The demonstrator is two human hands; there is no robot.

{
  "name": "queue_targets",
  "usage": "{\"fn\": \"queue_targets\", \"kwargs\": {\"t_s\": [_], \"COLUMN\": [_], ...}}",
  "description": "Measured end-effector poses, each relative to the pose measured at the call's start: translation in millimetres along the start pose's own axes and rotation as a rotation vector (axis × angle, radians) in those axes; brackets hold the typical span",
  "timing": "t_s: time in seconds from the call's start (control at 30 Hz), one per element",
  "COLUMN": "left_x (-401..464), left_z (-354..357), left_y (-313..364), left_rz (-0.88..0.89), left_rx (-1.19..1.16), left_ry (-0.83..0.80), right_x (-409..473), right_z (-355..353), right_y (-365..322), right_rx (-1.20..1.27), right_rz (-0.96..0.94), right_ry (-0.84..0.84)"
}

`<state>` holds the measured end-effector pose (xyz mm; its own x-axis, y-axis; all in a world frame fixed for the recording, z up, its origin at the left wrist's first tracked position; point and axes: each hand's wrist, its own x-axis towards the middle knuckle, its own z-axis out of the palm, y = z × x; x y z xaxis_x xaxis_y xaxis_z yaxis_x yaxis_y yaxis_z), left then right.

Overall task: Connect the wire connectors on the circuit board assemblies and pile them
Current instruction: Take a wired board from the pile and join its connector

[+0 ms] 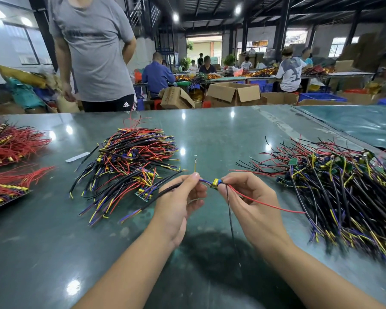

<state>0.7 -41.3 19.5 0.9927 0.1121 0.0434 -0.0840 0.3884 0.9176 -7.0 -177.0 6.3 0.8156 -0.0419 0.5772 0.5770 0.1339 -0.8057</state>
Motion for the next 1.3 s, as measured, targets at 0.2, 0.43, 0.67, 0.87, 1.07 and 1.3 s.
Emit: {"fn": "queue_targets", "kwargs": {"t_s": [0.2,0.43,0.67,0.87,1.07,1.3], "left_x": [2,1,2,1,2,0], "left_z": [-2,-3,-1,0,0,0], "left_y": [-1,-7,-10,-10,-11,-9], "left_rz": [-0.105,-0.031,0.047,0.048,0.035,0.027], "left_rx": [-0.082,-0.090,-0.088,-0.119,-0.159,-0.161], "left_ry": [-0.125,-0.240,-0.216,-0.199,-0.221,-0.310], "right_x": [3,2,2,5,7,9], "right_z": [0,-1,3,3,1,-2], "right_y": [4,3,-3,-8,-10,-17], "right_rx": [0.080,0.025,0.189,0.521,0.641,0.784], "right_rz": [-0.001,0.003,0.315,0.523,0.641,0.772], "right_ry": [-0.010,-0.061,0.148,0.162,0.170,0.177]}}
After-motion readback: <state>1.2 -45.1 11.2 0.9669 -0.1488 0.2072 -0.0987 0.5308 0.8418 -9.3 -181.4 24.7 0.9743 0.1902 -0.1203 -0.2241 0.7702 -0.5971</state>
